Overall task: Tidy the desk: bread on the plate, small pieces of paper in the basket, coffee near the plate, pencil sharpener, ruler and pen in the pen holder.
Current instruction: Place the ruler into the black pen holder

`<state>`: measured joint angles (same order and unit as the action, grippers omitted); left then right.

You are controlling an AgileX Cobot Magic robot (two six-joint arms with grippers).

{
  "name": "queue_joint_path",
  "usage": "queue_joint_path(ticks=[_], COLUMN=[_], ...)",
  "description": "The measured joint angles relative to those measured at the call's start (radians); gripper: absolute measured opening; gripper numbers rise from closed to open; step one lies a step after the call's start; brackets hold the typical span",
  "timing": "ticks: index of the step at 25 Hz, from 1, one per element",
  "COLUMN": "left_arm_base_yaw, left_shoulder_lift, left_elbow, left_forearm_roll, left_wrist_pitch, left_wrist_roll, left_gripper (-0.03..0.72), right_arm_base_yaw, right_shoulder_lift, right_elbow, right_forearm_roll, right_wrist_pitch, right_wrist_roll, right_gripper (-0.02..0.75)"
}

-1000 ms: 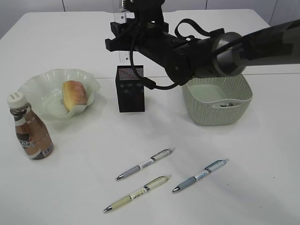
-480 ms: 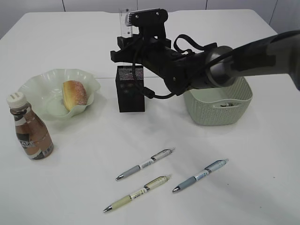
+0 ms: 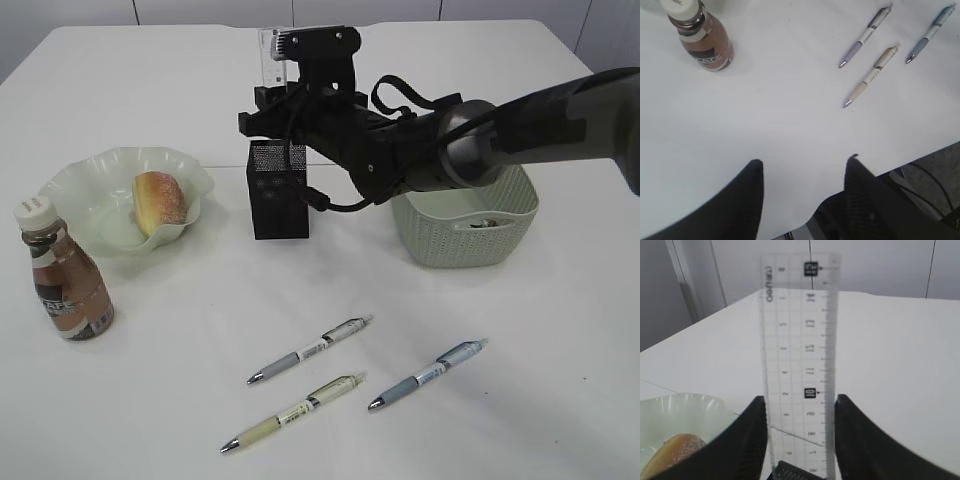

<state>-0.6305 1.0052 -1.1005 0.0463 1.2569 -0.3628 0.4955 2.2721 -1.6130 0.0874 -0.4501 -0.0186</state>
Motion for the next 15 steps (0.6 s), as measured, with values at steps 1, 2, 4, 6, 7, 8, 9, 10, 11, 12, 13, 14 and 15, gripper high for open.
queue_joint_path(ticks=[1, 2, 4, 6, 7, 8, 9, 10, 11, 12, 13, 14, 15], left_arm_base_yaw=[0.000, 0.000, 0.000, 0.000, 0.000, 0.000, 0.000, 0.000, 0.000, 0.000, 0.000, 0.000, 0.000], left_shoulder_lift=[0.000, 0.000, 0.000, 0.000, 0.000, 0.000, 0.000, 0.000, 0.000, 0.000, 0.000, 0.000, 0.000], left_elbow=[0.000, 0.000, 0.000, 0.000, 0.000, 0.000, 0.000, 0.000, 0.000, 0.000, 0.000, 0.000, 0.000], left_forearm_roll=[0.000, 0.000, 0.000, 0.000, 0.000, 0.000, 0.000, 0.000, 0.000, 0.000, 0.000, 0.000, 0.000], left_wrist_pitch=[0.000, 0.000, 0.000, 0.000, 0.000, 0.000, 0.000, 0.000, 0.000, 0.000, 0.000, 0.000, 0.000], left_wrist_roll=[0.000, 0.000, 0.000, 0.000, 0.000, 0.000, 0.000, 0.000, 0.000, 0.000, 0.000, 0.000, 0.000], left_gripper=[0.386, 0.386, 0.386, 0.386, 0.386, 0.386, 0.386, 0.386, 0.386, 0.386, 0.386, 0.386, 0.386], right_arm_base_yaw=[0.000, 0.002, 0.006, 0.007, 0.007, 0.007, 0.007, 0.007, 0.007, 0.007, 0.007, 0.007, 0.007], right_shoulder_lift=[0.000, 0.000, 0.000, 0.000, 0.000, 0.000, -0.002, -0.009, -0.020, -0.043, -0.068, -0.090, -0.118], right_elbow=[0.000, 0.000, 0.000, 0.000, 0.000, 0.000, 0.000, 0.000, 0.000, 0.000, 0.000, 0.000, 0.000], right_forearm_roll=[0.001, 0.001, 0.002, 0.002, 0.002, 0.004, 0.004, 0.004, 0.004, 0.004, 0.004, 0.004, 0.004], right_wrist_pitch=[0.007, 0.011, 0.013, 0.013, 0.015, 0.018, 0.032, 0.063, 0.098, 0.151, 0.191, 0.228, 0.277], right_wrist_roll=[0.000, 0.000, 0.000, 0.002, 0.002, 0.004, 0.012, 0.019, 0.019, 0.026, 0.035, 0.042, 0.046], right_gripper=[0.333, 0.354, 0.399, 0.422, 0.430, 0.433, 0.436, 0.438, 0.439, 0.439, 0.439, 0.439, 0.439])
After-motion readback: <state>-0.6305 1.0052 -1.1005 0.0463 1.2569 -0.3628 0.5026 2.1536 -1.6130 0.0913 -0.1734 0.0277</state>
